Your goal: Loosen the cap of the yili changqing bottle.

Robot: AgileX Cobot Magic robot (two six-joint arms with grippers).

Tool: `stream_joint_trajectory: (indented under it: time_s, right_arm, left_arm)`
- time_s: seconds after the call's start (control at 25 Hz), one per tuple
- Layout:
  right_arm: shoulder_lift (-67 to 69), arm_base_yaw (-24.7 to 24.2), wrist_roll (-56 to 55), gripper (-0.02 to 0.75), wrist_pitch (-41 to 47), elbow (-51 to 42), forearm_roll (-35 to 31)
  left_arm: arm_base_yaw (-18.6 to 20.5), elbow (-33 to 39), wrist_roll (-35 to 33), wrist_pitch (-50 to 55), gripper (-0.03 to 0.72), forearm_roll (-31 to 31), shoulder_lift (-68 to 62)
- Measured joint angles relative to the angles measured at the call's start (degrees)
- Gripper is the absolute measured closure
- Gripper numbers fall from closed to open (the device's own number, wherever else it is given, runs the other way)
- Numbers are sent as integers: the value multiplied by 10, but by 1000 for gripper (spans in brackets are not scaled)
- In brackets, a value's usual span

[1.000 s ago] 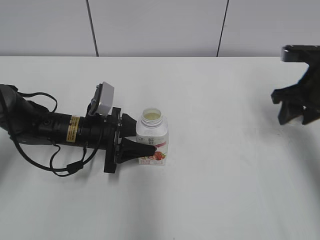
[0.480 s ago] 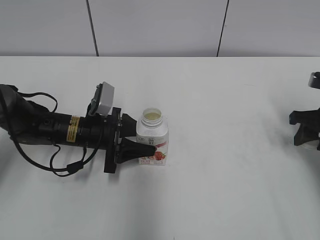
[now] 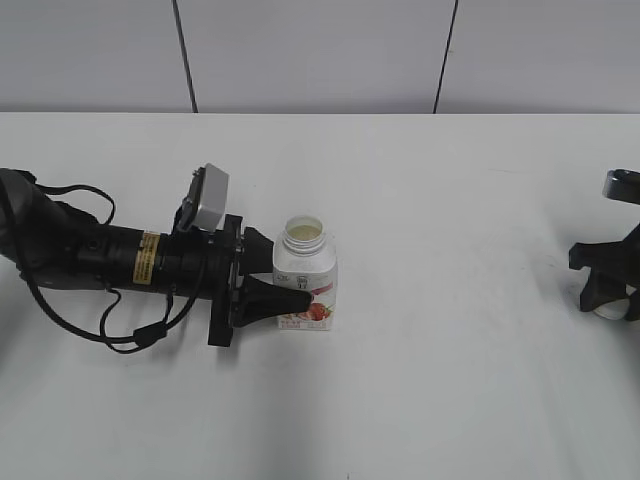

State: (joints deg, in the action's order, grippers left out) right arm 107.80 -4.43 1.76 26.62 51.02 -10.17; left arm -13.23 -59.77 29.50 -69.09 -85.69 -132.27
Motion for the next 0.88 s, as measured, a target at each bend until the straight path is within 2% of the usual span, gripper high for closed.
stream_joint_trajectory:
  time_s: [0.24,0.44,0.68,0.76,0.88]
  right_arm:
    - [1,0,0,342,0,0,0]
    - [2,0,-5,246,6,3,-3]
    - [4,0,-7,224,65,22,-2]
    - [4,0,-8,224,93,35,-2]
    - [4,0,-9,224,118,57,-2]
  left_arm:
    - [0,0,0,0,312,0,0]
    - [0,0,0,0,312,0,0]
    - [0,0,0,0,312,0,0]
    - [0,0,3,0,297,3,0]
    - [0,0,9,0,222,10,0]
